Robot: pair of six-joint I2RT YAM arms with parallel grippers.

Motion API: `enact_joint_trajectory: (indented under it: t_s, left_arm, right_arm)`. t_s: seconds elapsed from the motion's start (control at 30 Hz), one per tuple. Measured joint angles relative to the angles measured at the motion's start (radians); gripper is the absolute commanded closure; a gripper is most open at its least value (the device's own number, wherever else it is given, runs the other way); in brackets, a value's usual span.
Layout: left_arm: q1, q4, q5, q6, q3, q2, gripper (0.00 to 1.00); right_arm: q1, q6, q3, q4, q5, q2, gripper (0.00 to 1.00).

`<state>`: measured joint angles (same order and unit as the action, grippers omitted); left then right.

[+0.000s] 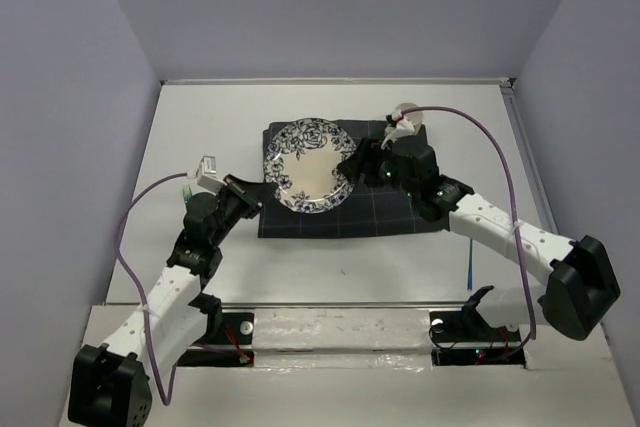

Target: Set the dinner table for one person

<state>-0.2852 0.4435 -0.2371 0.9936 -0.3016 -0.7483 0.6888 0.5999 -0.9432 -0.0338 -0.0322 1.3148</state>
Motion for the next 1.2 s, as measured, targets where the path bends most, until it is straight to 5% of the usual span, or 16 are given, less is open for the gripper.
enact_joint_trajectory:
  t_s: [0.07,0.17,0.3,0.43,0.57,0.6,0.63,0.67,0.87,1.2]
  left_arm:
    - [-0.016,0.001,-0.005,0.005,0.000,0.000,1.00]
    - [-0.035,0.001,-0.019,0.006,0.000,-0.001,1.00]
    - [-0.058,-0.006,-0.026,-0.006,0.000,-0.024,1.00]
    - [-0.061,0.012,-0.057,0.017,0.000,-0.077,0.96]
    - [-0.075,-0.010,-0.113,-0.031,-0.030,-0.099,0.27]
    - [-0.077,-0.037,-0.130,-0.050,-0.056,-0.100,0.27]
    - [-0.079,-0.070,-0.134,-0.090,-0.088,-0.100,0.09]
    - [-0.079,-0.100,-0.135,-0.140,-0.130,-0.100,0.01]
    - [-0.079,-0.294,-0.029,-0.423,-0.398,-0.037,0.01]
    - [-0.079,-0.408,0.152,-0.641,-0.395,0.171,0.01]
  right_arm:
    - [0.000,0.023,0.027,-0.003,-0.023,-0.027,0.56]
    - [-0.001,0.055,0.084,-0.014,-0.039,-0.059,0.69]
    - [-0.015,0.122,0.166,-0.044,-0.024,-0.092,1.00]
    - [-0.062,0.211,0.229,-0.105,0.031,-0.145,1.00]
    - [-0.104,0.254,0.314,-0.127,0.083,-0.227,1.00]
    - [-0.118,0.251,0.326,-0.130,0.095,-0.238,1.00]
    - [-0.145,0.253,0.349,-0.125,0.114,-0.256,1.00]
    - [-0.160,0.254,0.362,-0.119,0.124,-0.264,1.00]
    - [-0.273,0.269,0.455,0.000,0.131,-0.272,1.00]
    - [-0.270,0.356,0.455,-0.163,0.193,-0.126,1.00]
